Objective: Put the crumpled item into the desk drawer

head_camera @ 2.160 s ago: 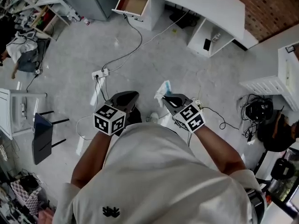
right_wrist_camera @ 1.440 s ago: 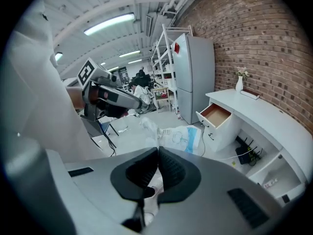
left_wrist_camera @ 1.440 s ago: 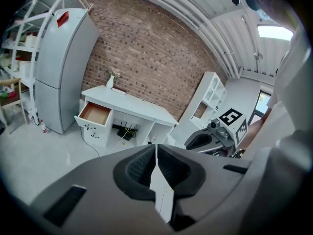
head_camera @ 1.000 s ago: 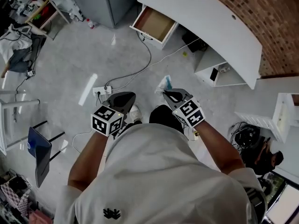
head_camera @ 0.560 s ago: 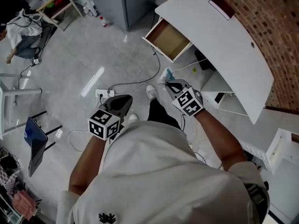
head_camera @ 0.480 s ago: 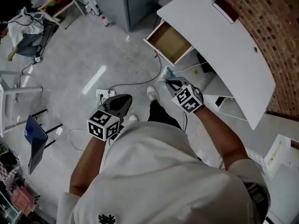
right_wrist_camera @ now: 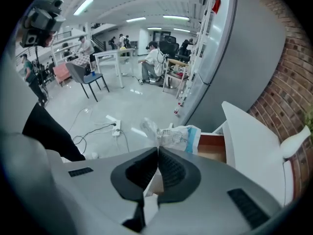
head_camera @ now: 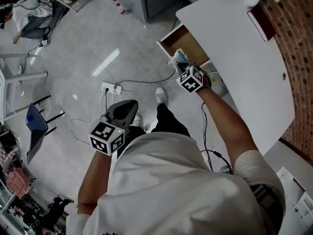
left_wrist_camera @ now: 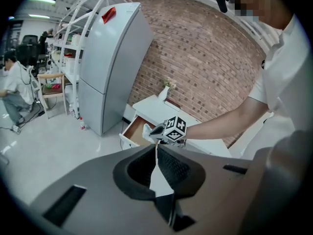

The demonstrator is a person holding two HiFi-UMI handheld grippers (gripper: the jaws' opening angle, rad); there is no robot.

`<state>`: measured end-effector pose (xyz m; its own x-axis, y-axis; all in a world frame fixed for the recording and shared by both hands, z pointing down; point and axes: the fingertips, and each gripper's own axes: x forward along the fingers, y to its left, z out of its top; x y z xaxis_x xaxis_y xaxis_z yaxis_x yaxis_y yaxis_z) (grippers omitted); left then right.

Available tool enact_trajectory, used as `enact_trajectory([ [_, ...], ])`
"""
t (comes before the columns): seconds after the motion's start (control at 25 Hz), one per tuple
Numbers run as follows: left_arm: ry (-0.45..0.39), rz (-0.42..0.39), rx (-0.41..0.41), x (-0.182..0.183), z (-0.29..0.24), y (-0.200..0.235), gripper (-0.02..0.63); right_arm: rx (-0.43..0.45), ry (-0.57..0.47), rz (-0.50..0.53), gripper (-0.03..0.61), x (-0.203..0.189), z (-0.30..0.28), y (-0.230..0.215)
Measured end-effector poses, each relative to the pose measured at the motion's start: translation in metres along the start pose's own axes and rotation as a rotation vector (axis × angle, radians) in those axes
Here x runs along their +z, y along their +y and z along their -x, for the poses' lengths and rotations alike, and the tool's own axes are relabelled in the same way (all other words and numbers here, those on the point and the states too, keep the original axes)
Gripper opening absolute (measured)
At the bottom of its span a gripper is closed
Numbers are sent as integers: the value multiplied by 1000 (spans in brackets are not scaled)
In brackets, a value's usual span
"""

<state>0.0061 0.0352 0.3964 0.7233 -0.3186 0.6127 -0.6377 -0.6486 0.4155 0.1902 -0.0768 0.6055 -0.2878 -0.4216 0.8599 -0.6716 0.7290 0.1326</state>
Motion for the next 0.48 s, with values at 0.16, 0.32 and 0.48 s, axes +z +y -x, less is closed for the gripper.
enact_trajectory([
  [0.16,19,51,32,6,-23,10,32,-6,52,-16,29,-15,-52,-43],
  [0.32,36,107,56,7,-38,27,31,-6,111,-40,29,-27,-101,-71],
  [0.48,51,167,72,3,-51,44,31,-6,167,-47,29,-35,-150,-93],
])
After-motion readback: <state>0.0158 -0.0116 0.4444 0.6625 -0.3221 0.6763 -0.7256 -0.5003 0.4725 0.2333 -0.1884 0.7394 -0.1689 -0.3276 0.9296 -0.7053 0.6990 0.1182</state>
